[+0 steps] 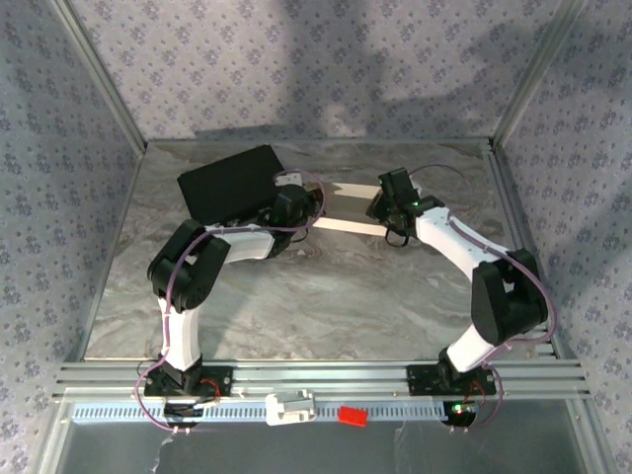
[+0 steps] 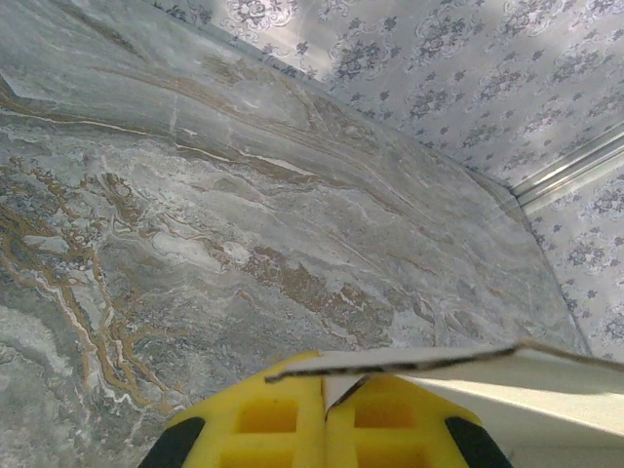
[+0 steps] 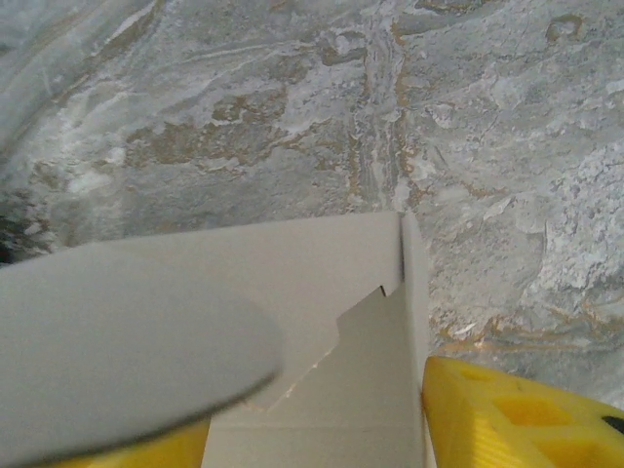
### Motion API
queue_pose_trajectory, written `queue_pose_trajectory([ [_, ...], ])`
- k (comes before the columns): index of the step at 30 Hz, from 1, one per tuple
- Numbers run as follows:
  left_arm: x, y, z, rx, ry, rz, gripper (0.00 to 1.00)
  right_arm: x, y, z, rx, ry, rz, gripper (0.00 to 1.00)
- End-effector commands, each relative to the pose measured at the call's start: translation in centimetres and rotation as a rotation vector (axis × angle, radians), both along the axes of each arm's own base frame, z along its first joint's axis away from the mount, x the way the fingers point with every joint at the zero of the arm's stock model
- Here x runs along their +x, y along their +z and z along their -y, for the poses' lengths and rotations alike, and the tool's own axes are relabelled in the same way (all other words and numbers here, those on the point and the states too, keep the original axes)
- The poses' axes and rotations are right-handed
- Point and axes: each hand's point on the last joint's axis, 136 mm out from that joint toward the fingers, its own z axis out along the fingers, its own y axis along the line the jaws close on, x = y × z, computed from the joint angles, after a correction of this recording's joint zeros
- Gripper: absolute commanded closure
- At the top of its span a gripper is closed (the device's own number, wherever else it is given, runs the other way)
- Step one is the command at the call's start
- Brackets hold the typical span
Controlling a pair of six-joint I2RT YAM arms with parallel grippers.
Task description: Fold the paper box
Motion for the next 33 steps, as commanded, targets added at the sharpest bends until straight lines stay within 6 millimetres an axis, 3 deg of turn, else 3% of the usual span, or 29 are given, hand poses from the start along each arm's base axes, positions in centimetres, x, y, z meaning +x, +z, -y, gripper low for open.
queue_pose_trajectory([
  [1, -2.6, -5.6, -0.2, 0.136, -0.047, -0.163, 1.00, -1.1, 2.0, -0.1, 0.050, -0.030, -0.020, 0.37],
  [8, -2.6, -5.7, 0.1, 0.155, -0.054, -0.158, 1.00, -2.4, 3.1, 0.3, 0.080, -0.063, -0.018, 0.32],
  [15, -2.5, -5.5, 0.5, 0.168, -0.068, -0.146, 1.00, -2.3, 3.6, 0.1, 0.096, -0.041, -0.019, 0.26],
  [17, -2.5, -5.4, 0.6, 0.176, -0.073, -0.144, 1.00, -1.5, 5.4, -0.3, 0.122, -0.037, 0.021, 0.25],
  [27, -2.3, -4.9, 0.6, 0.212, -0.073, -0.128, 1.00, -1.3, 9.0, -0.4, 0.260, -0.108, 0.053, 0.21],
  [33, -2.3, -4.7, 0.8, 0.233, -0.076, -0.120, 1.00, -2.6, 8.9, 0.6, 0.247, -0.144, 0.015, 0.19],
])
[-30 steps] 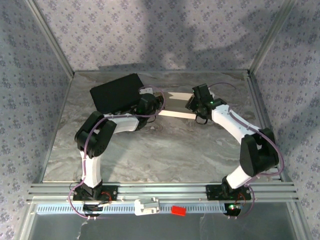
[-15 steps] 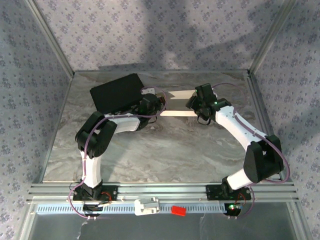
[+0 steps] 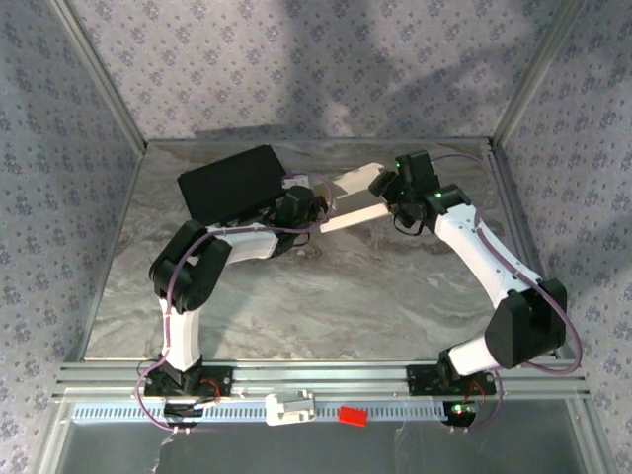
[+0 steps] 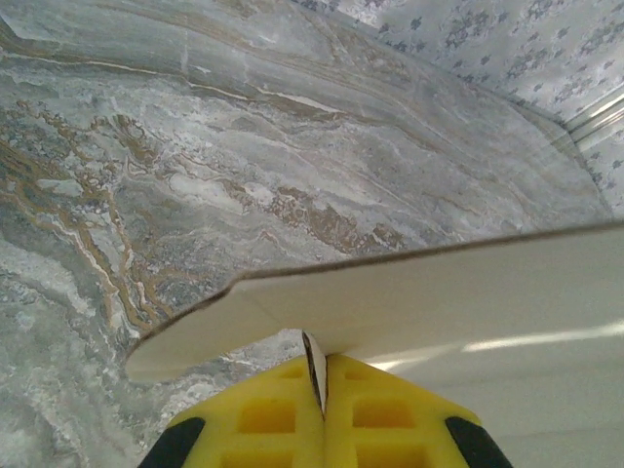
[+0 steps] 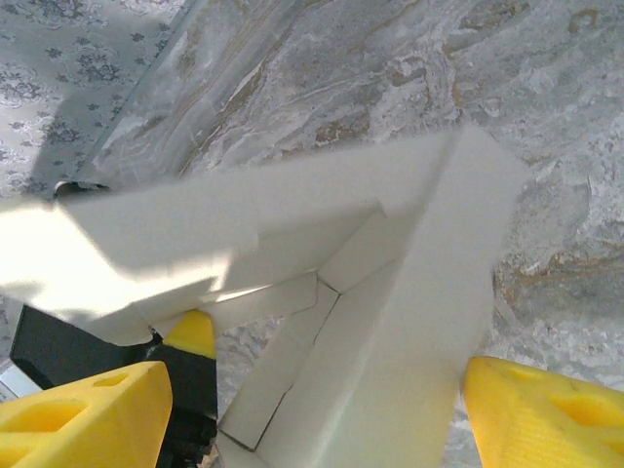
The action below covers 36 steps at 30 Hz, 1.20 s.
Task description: Fold the paper box
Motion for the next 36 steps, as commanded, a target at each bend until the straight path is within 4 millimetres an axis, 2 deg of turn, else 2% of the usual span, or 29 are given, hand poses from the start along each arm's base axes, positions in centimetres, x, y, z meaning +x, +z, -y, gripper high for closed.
queue_pose_trajectory([
  [1, -1.0, -2.9, 0.2, 0.106, -0.030, -0.060, 1.00, -1.4, 0.7, 0.8, 0.015, -0.031, -0.029, 0.19],
  [10, -1.3, -2.3, 1.1, 0.123, -0.051, -0.040, 1.00, -2.7, 0.3, 3.1, -0.009, -0.045, -0.032, 0.20],
  [14, -1.8, -1.9, 2.1, 0.118, -0.084, -0.030, 1.00, -1.3, 1.0, 3.2, -0.071, 0.029, -0.005, 0.22],
  [20, -2.3, -1.5, 2.7, 0.132, -0.102, -0.022, 1.00, 1.3, -1.3, 1.6, -0.075, 0.097, -0.042, 0.24],
  [24, -2.3, -0.7, 2.9, 0.170, -0.113, 0.000, 1.00, 2.4, -1.0, 0.7, -0.042, 0.091, -0.036, 0.24],
  [27, -2.4, -0.2, 3.3, 0.195, -0.127, 0.021, 1.00, 2.5, -0.7, 0.2, -0.011, 0.085, -0.021, 0.24],
  [29, -2.6, -0.1, 3.6, 0.223, -0.133, 0.030, 1.00, 2.4, -1.4, 0.4, 0.000, 0.085, -0.035, 0.24],
  [31, -2.8, 0.2, 3.9, 0.260, -0.139, 0.043, 1.00, 1.9, -2.5, 0.9, 0.015, 0.081, -0.064, 0.24],
  [36, -3.8, 0.8, 5.3, 0.348, -0.191, 0.091, 1.00, 0.8, -3.3, 2.3, 0.134, 0.045, -0.030, 0.25],
])
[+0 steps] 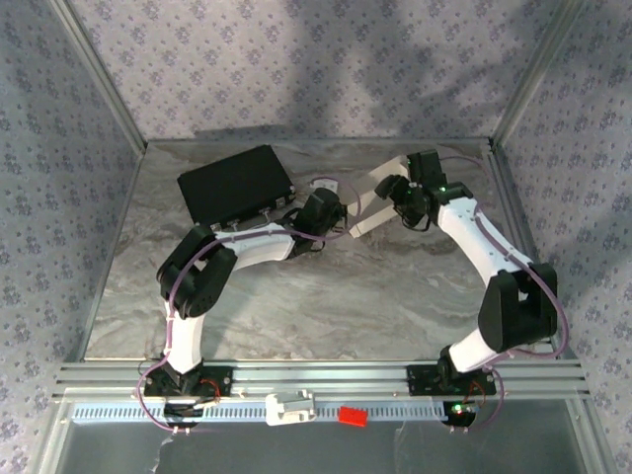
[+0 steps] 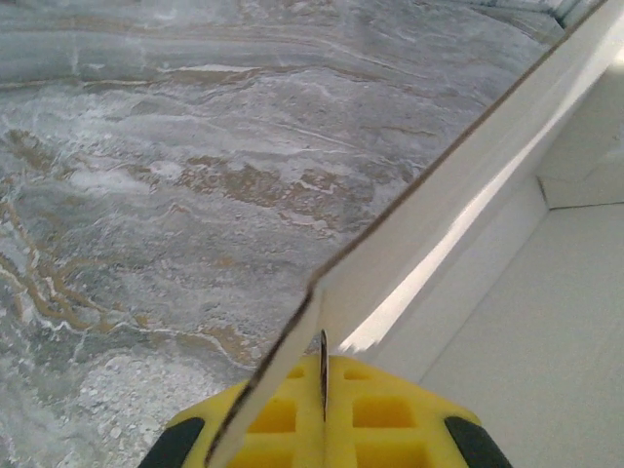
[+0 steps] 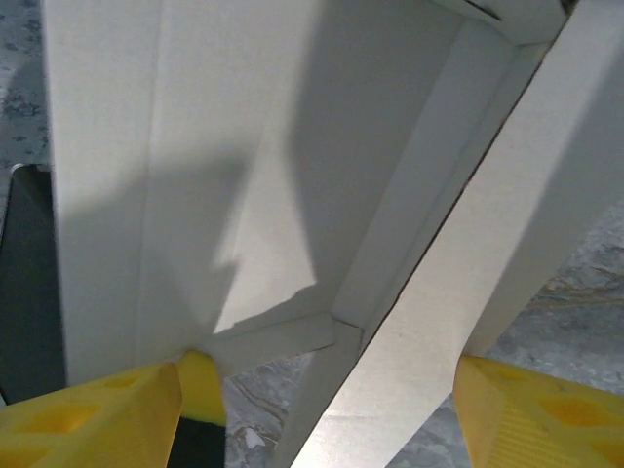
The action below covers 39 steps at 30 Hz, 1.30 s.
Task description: Fold the paper box
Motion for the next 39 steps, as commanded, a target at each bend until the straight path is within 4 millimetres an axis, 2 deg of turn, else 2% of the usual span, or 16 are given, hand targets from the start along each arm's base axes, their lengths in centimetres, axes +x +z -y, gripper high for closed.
queue_pose_trajectory([
  [1, -0.8, -0.9, 0.7, 0.136, -0.046, 0.027, 1.00, -1.3, 0.6, 0.7, 0.100, -0.028, 0.024, 0.26],
  [8, -2.9, -2.8, 2.2, 0.236, -0.107, 0.062, 1.00, -4.8, 2.0, 1.8, 0.154, -0.070, 0.038, 0.28],
  [11, -3.8, -3.0, 3.1, 0.291, -0.132, 0.099, 1.00, -5.8, 2.3, 2.2, 0.179, -0.092, 0.061, 0.28],
  [16, -4.4, -2.6, 4.0, 0.334, -0.143, 0.136, 1.00, -6.1, 3.7, 2.7, 0.219, -0.121, 0.078, 0.28],
  [20, -4.6, -1.6, 5.0, 0.375, -0.172, 0.182, 1.00, -5.3, 5.7, 3.4, 0.213, -0.158, 0.093, 0.31],
  [22, -4.9, -1.4, 5.6, 0.399, -0.197, 0.201, 1.00, -5.4, 5.6, 3.9, 0.190, -0.176, 0.048, 0.31],
  [24, -5.2, -1.3, 6.1, 0.430, -0.216, 0.222, 1.00, -7.1, 4.4, 4.7, 0.152, -0.211, -0.049, 0.30],
  [27, -5.8, -1.6, 6.5, 0.463, -0.244, 0.242, 1.00, -7.9, 4.0, 5.3, 0.183, -0.252, -0.014, 0.29],
  [31, -6.9, -2.5, 6.6, 0.511, -0.271, 0.260, 1.00, -7.5, 4.1, 6.3, 0.250, -0.297, 0.008, 0.30],
  [39, -8.1, -3.3, 6.6, 0.563, -0.299, 0.304, 1.00, -6.5, 3.9, 7.1, 0.311, -0.354, 0.007, 0.32],
])
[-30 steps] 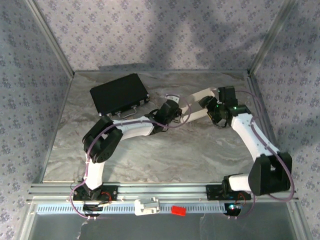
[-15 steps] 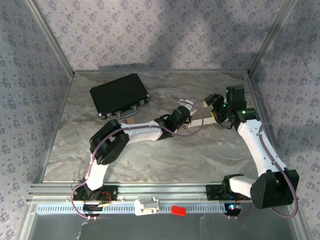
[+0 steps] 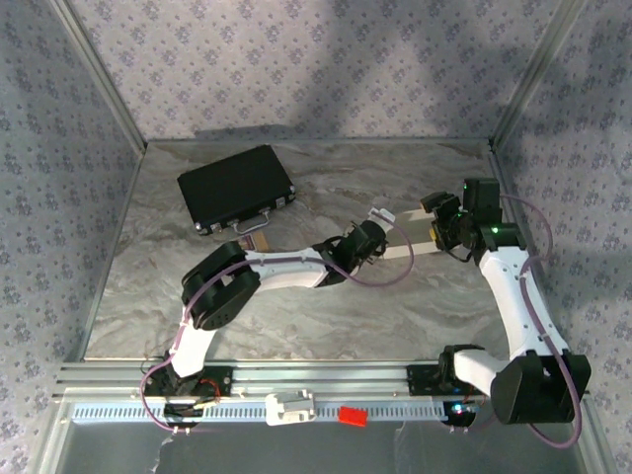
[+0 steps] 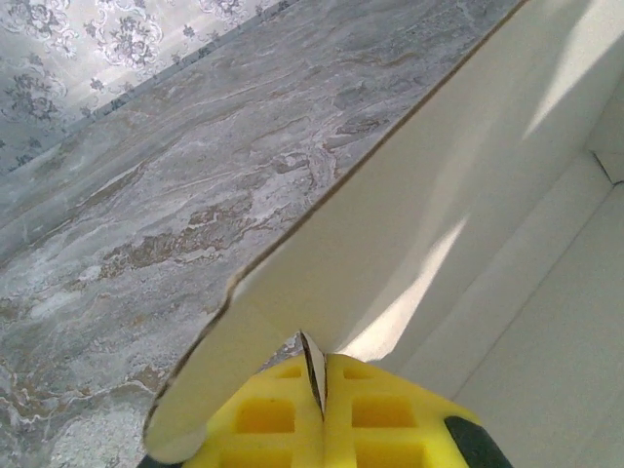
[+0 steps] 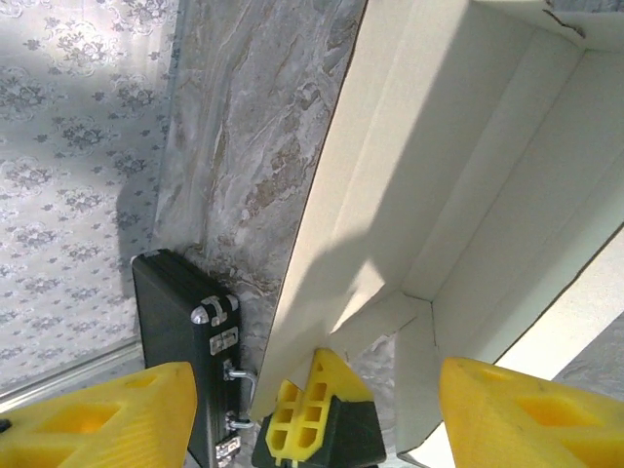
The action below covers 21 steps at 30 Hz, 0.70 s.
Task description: Fold the paper box
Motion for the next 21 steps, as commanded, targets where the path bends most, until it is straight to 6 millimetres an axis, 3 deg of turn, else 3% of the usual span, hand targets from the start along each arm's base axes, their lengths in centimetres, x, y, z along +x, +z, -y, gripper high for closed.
queue_pose_trajectory([
  [1, -1.3, -3.8, -1.0, 0.161, -0.033, -0.010, 1.00, 0.7, -0.2, 0.5, 0.058, -0.050, -0.006, 0.32],
  [9, -1.4, -4.0, -1.1, 0.180, -0.028, 0.004, 1.00, 4.0, -1.5, 0.2, 0.122, -0.055, -0.058, 0.47],
  [18, -1.3, -3.8, -0.9, 0.191, -0.036, 0.016, 1.00, 5.4, -2.5, -0.3, 0.125, -0.049, -0.077, 0.55],
  [21, -1.3, -3.8, -0.9, 0.195, -0.033, 0.017, 1.00, 5.2, -2.9, -0.6, 0.130, -0.034, -0.097, 0.65],
])
